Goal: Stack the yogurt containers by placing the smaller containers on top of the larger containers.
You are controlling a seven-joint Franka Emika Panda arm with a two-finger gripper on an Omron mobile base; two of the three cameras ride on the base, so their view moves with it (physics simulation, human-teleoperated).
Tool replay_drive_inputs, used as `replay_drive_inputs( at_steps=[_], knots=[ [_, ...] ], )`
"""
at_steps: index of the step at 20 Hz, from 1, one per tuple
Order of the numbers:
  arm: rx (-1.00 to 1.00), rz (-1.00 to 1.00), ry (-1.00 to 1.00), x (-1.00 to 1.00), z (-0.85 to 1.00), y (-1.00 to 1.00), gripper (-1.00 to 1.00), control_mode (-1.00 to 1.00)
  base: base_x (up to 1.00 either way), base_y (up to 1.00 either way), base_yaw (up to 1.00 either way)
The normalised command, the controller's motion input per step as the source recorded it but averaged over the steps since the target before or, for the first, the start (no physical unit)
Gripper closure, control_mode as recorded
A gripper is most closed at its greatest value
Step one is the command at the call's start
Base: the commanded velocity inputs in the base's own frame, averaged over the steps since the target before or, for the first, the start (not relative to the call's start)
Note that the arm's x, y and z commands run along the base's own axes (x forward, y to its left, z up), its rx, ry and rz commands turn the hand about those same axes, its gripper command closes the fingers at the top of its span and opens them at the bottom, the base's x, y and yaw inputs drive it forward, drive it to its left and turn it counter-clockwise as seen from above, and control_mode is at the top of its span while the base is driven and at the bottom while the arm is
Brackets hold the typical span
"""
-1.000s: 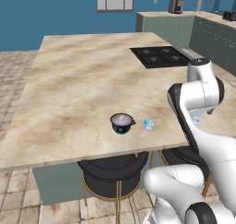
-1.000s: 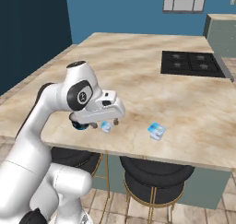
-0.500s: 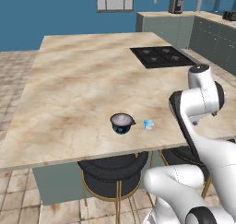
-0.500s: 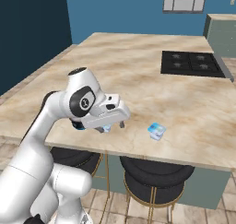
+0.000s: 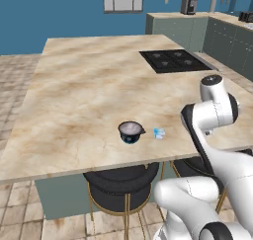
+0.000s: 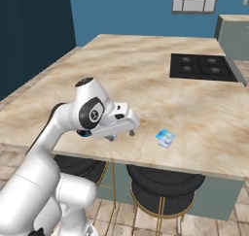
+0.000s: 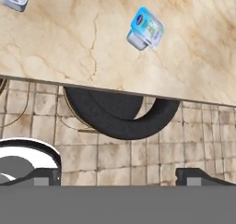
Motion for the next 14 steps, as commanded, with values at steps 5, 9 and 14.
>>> replay_drive_inputs(
  at_steps=[5, 9, 14],
  knots=[
    [0.0, 0.02, -0.06, 0.16, -0.18, -0.03, -1.0, -1.0, 0.0, 0.0, 0.0],
    [0.0, 0.03, -0.05, 0.15, -0.1, -0.08, -1.0, -1.0, 0.0, 0.0, 0.0],
    [0.0, 0.0, -0.02, 0.13, -0.06, -0.17, -1.0, -1.0, 0.0, 0.0, 0.0]
  ],
)
